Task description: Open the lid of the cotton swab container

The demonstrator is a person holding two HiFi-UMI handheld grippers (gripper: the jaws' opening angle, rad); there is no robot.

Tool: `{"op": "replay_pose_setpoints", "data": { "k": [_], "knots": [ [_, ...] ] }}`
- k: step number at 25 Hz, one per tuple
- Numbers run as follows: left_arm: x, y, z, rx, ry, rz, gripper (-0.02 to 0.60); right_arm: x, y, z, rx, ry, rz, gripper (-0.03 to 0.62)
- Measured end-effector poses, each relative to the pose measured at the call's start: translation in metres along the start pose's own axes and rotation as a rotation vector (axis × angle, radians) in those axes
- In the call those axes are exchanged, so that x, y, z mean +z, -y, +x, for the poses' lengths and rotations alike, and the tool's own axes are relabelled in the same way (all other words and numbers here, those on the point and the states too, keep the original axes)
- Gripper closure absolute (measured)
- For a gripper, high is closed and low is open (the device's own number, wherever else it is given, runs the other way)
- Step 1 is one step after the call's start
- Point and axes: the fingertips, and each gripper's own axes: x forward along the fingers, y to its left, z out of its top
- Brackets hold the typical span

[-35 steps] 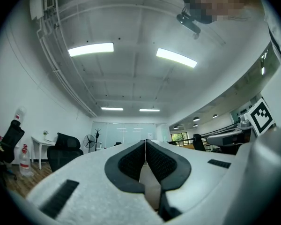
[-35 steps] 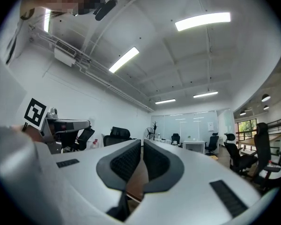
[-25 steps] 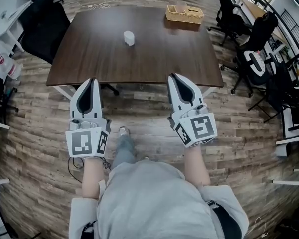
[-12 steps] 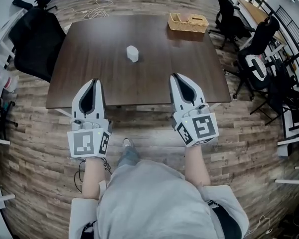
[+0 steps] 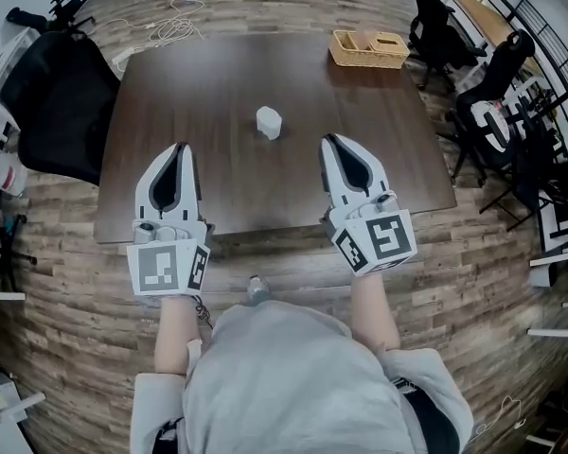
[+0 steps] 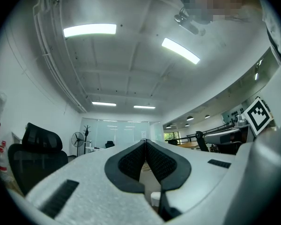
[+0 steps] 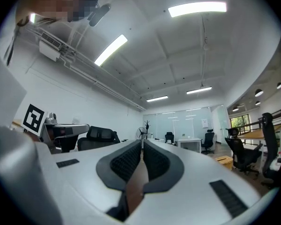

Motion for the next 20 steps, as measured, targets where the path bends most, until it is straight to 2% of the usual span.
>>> {"op": "replay_pose_setpoints", "data": {
  "k": [9,14,20],
  "knots": [
    [-0.029,-0.050,0.036,-0.024,-0.014,-0.035,0.571,-0.024,-0.008,0.058,-0.016,-0.056,0.013,0.574],
    [-0.047,-0.058,0.047,-0.027,-0.041,-0.046,0.571,-0.057,-0.006,0.079,-0.006,-0.142,0.030,0.573],
    [-0.060,-0.064,0.063,-0.020,-0.065,-0.056,0.571,-0.107,0.005,0.110,0.031,-0.292,0.006,0.572]
  ]
}}
